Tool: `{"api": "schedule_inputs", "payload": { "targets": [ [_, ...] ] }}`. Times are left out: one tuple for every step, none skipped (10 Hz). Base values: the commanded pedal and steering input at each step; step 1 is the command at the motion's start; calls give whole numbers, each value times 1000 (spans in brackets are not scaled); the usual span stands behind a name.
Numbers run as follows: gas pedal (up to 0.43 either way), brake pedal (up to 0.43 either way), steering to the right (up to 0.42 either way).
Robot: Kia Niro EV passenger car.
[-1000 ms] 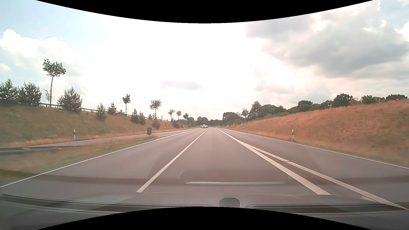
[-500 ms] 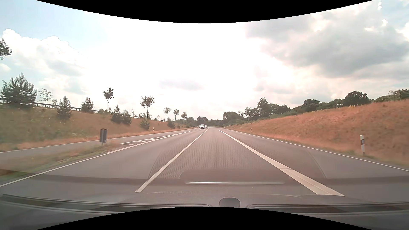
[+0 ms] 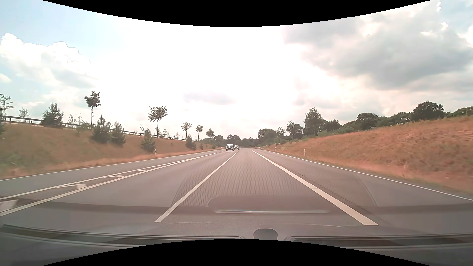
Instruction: Follow the waypoints while adhering to traffic rules and regulations
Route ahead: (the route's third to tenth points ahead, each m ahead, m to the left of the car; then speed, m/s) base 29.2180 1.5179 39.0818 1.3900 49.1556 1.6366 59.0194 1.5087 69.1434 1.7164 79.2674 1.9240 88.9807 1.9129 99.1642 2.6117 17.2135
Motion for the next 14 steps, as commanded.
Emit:
{"api": "schedule_inputs", "payload": {
  "targets": [
    [209, 0, 0],
    [220, 0, 0],
    [220, 0, 0],
    [220, 0, 0],
    [220, 0, 0],
    [220, 0, 0],
    [220, 0, 0],
    [220, 0, 0],
    [220, 0, 0],
    [220, 0, 0],
    [220, 0, -1],
    [220, 0, -1],
    [220, 0, -1],
    [209, 0, -1]
  ]
}}
